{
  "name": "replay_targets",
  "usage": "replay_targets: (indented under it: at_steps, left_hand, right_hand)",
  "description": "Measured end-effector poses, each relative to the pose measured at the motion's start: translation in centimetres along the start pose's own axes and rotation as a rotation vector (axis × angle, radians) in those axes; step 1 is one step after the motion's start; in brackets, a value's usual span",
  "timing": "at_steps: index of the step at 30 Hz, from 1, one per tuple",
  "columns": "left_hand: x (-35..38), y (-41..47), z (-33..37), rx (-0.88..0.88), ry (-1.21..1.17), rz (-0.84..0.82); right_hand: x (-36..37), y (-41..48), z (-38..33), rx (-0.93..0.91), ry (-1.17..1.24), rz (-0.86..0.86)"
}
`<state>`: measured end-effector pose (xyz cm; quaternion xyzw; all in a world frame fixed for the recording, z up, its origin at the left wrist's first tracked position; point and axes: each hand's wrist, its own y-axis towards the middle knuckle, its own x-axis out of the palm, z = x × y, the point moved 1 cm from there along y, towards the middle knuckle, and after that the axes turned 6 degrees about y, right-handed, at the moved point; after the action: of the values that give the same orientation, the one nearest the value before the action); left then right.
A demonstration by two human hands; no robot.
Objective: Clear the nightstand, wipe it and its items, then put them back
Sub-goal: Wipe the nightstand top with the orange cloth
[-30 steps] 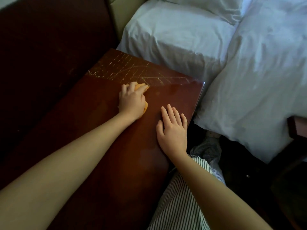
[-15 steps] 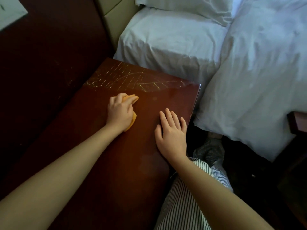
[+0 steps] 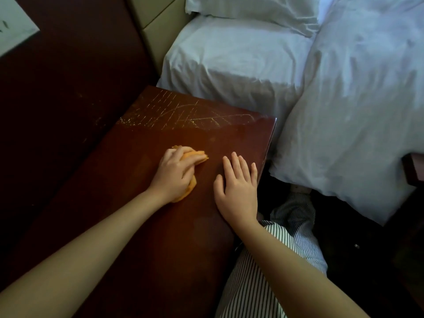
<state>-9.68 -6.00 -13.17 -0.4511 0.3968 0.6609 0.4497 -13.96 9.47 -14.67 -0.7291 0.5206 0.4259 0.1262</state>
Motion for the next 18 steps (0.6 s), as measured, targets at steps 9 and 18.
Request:
replay_targets:
  at_steps: [9, 18]
  left_hand:
    - [1.2, 5.3, 1.1, -0.440, 0.100, 0.151]
    - [1.3, 2.3, 3.3, -0.007, 0.036, 0.012]
  right_hand:
    - [0.0, 0.1, 0.1, 0.021, 0.112, 0.029]
    - [-0.2, 0.0, 0.4, 0.022, 0.168, 0.037]
